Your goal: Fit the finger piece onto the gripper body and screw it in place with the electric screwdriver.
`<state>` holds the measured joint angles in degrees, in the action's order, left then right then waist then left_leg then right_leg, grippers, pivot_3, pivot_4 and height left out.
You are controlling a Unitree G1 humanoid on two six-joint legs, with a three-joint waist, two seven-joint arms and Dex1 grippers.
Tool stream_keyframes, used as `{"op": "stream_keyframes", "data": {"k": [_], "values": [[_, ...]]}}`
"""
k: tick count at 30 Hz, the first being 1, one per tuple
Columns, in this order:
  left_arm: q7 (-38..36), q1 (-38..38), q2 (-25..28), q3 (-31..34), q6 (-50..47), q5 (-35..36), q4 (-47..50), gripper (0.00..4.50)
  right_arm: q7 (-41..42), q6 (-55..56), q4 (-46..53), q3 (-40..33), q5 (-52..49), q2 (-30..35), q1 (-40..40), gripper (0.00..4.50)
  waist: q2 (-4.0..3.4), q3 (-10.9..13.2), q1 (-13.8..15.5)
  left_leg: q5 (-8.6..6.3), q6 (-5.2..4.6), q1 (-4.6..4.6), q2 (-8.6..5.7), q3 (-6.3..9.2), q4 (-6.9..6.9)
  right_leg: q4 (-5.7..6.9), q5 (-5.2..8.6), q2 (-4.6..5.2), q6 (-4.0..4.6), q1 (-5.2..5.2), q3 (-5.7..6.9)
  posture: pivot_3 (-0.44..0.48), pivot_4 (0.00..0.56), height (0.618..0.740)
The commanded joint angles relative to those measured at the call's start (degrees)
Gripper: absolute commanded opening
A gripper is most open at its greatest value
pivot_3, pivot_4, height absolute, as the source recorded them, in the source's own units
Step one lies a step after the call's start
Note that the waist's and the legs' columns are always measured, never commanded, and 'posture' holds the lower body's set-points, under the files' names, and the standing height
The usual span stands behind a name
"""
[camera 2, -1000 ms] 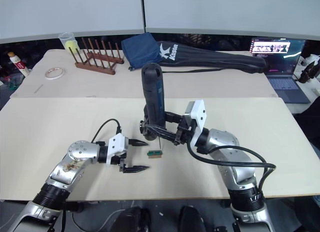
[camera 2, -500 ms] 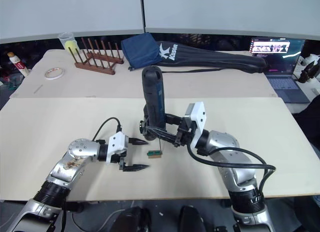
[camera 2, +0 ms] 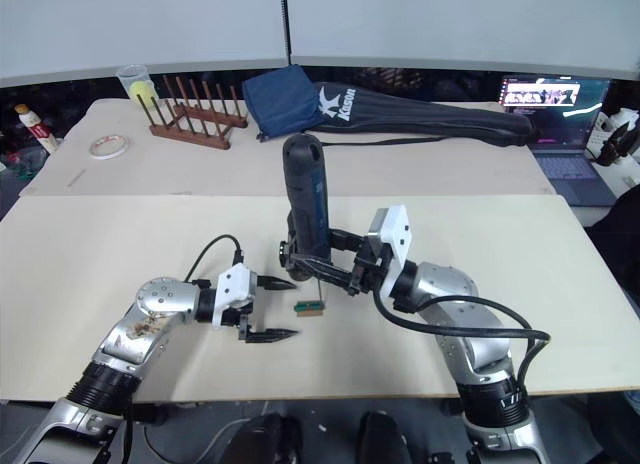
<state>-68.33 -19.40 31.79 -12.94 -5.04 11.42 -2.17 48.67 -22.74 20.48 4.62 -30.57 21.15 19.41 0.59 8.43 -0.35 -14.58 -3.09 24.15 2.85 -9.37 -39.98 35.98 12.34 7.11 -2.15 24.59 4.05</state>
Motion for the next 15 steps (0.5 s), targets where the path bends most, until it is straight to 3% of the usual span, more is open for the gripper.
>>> {"op": "stream_keyframes", "data": {"k": [1,15], "values": [[-0.14,-0.18,0.11,-0.13,0.95,0.23,1.42,4.50,0.53,1.75,2.39,-0.38,-1.38,-0.37,0.93,1.93,0.00,0.00,0.00,0.00,0.00,0.00,0.00,0.00,0.00,0.00,0.00,0.00,0.00,0.00,0.00,0.000,0.150,0.740],[-0.01,-0.13,0.15,-0.22,1.07,0.08,1.48,4.50,0.64,1.35,3.45,-0.78,-2.37,0.18,0.94,1.93,0.00,0.00,0.00,0.00,0.00,0.00,0.00,0.00,0.00,0.00,0.00,0.00,0.00,0.00,0.00,0.000,0.150,0.740]]}}
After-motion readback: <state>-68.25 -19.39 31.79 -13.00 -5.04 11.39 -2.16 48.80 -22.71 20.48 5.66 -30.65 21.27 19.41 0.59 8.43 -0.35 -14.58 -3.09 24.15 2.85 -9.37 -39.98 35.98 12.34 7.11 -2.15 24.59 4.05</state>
